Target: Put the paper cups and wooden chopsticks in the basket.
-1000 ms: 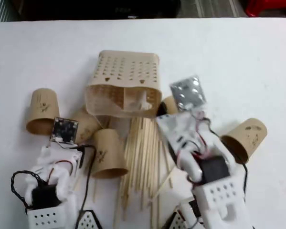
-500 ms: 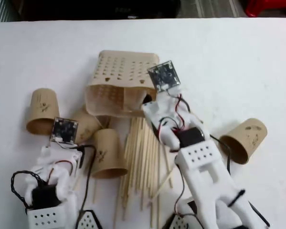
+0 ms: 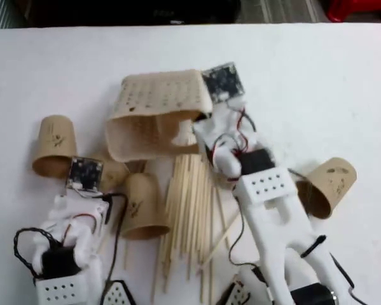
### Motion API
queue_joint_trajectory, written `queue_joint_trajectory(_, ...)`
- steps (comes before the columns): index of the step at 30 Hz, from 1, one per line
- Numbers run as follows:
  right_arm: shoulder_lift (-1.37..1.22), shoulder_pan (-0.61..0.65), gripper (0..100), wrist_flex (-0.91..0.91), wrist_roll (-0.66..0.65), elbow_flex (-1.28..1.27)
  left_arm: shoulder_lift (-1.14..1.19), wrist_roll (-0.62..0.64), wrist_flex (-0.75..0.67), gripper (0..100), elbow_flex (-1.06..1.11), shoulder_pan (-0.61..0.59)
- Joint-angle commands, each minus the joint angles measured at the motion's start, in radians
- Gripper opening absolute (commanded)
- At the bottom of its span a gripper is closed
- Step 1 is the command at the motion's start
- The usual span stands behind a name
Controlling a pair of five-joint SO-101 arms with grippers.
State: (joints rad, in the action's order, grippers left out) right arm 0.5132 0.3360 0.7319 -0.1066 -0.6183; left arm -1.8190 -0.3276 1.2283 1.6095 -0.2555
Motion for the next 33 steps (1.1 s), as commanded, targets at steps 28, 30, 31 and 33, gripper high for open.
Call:
queue_joint_trajectory(28, -0.601, -0.183, 1.9, 0.725, 0.175, 1.071, -0.001, 0.002, 0.003, 21, 0.000, -0.007)
queue_joint_trajectory(30, -0.668, -0.183, 1.9, 0.805, 0.175, 1.206, -0.001, 0.000, 0.003, 21, 0.000, -0.007)
queue_joint_trajectory(31, -0.708, -0.183, 1.8, 0.846, 0.175, 1.269, -0.001, 0.000, 0.003, 21, 0.000, -0.007)
queue_joint_trajectory(33, -0.791, -0.183, 1.8, 0.924, 0.175, 1.386, -0.001, 0.000, 0.003, 21, 0.000, -0.007)
